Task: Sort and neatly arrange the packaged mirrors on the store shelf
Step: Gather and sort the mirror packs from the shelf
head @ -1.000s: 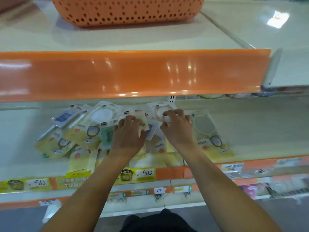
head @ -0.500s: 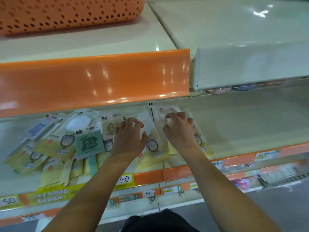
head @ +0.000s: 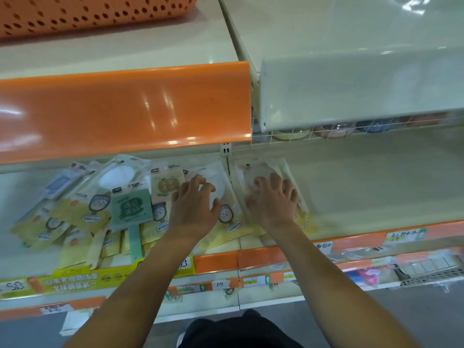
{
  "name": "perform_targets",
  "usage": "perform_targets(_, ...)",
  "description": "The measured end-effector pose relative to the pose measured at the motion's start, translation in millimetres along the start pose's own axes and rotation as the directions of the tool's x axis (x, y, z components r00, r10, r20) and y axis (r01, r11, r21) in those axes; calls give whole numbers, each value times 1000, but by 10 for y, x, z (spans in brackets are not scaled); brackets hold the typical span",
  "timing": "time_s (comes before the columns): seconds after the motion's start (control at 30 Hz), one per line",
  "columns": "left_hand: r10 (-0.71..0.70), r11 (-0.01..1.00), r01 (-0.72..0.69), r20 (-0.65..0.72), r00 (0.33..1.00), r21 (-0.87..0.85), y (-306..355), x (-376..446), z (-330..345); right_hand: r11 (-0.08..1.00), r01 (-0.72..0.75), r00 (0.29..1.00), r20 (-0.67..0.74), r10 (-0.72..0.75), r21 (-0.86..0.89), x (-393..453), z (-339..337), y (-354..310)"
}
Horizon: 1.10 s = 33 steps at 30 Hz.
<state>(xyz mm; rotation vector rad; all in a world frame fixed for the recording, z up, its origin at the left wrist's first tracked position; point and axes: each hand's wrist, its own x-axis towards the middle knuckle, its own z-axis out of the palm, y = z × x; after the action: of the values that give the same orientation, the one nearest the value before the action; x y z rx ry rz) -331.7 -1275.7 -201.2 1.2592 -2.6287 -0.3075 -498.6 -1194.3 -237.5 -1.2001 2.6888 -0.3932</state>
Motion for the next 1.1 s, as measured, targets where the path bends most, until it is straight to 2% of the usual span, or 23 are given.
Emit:
perform_targets(0.47, -22, 1000, 22, 64, 998, 10, 99, -106, 33, 997, 46, 999, -19, -47, -59, -44, 125, 61)
perform_targets(0.77, -23, 1000, 23, 47, 999, 15, -44, -162, 18, 996, 48, 999, -1, -48, -69, -55, 89, 45)
perform_targets(0.93, -71, 997, 71, 20, 997, 19, -160, -202, -54, 1000, -3, 1000, -5, 3, 12, -51, -61, -133)
perform_targets(1.03, -110, 993, 110, 0, 994, 40, -299, -217, -117, 989, 110, 991, -92, -100, 103, -101, -150, -357)
perform_targets(1.1, -127, 991, 128, -14, 992, 35, -413, -248, -162, 973, 171, 984, -80, -160, 155, -124, -187, -539)
